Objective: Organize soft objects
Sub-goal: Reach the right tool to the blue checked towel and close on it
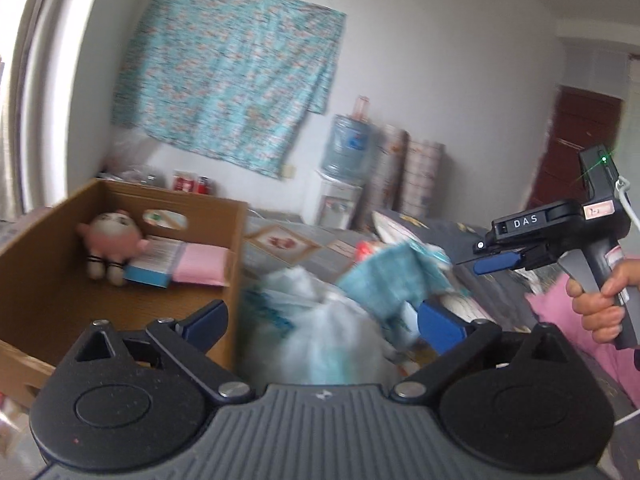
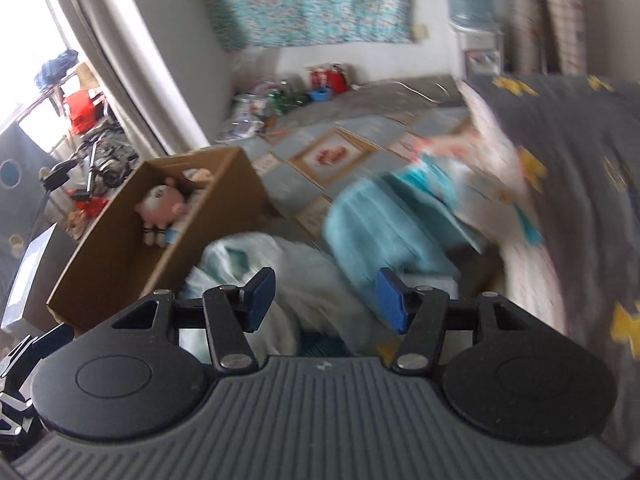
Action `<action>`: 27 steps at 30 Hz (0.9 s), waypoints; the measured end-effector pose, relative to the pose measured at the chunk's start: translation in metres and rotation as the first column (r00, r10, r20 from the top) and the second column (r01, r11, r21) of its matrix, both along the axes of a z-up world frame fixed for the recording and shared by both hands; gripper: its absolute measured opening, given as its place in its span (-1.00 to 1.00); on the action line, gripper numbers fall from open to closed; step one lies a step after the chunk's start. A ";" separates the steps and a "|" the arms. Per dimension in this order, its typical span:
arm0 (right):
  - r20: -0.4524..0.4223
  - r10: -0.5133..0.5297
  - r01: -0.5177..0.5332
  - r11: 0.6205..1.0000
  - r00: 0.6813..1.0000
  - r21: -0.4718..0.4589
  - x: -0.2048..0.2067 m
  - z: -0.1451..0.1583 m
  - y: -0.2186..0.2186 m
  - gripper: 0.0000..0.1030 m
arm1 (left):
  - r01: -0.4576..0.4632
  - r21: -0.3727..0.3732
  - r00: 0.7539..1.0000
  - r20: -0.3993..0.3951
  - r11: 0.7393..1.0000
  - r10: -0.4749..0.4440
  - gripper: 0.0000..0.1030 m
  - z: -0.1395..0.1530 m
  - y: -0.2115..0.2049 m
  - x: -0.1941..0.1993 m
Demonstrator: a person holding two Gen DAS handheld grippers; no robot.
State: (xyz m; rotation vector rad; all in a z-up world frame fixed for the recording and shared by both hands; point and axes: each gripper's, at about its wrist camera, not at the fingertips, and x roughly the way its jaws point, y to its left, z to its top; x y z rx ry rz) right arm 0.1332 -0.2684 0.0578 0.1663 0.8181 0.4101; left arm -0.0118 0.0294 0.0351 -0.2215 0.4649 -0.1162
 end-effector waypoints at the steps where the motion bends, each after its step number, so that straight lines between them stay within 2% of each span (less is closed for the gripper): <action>1: -0.012 -0.016 0.016 1.000 1.000 0.004 -0.006 -0.007 -0.010 0.08 | 0.020 0.001 1.000 -0.005 1.000 -0.020 0.98 -0.004 -0.009 0.003; 4: -0.050 -0.044 0.045 0.999 0.998 0.025 -0.014 -0.025 -0.030 0.08 | 0.061 -0.003 0.998 -0.018 0.998 -0.061 0.98 -0.014 -0.027 0.015; 8: -0.068 -0.048 0.051 0.998 0.997 0.039 -0.012 -0.034 -0.033 0.08 | 0.089 0.011 0.996 -0.022 0.996 -0.089 0.98 -0.015 -0.043 0.039; 17: 0.017 0.013 -0.014 1.000 1.000 0.027 0.026 -0.039 -0.020 0.08 | 0.074 0.042 0.995 -0.068 0.996 -0.071 0.97 -0.011 -0.061 0.114; 19: 0.043 0.027 -0.027 1.000 0.999 0.009 0.033 -0.044 -0.016 0.08 | 0.081 0.026 0.994 -0.078 0.996 -0.079 0.96 -0.008 -0.061 0.134; 22: 0.080 0.039 -0.039 0.999 0.996 -0.011 0.046 -0.052 -0.009 0.08 | 0.081 -0.017 0.985 -0.149 0.997 -0.083 0.92 -0.009 -0.059 0.171; 27: 0.163 0.067 -0.062 0.997 0.984 -0.035 0.070 -0.066 0.007 0.07 | 0.084 -0.128 0.948 -0.294 0.988 -0.119 0.86 -0.025 -0.062 0.237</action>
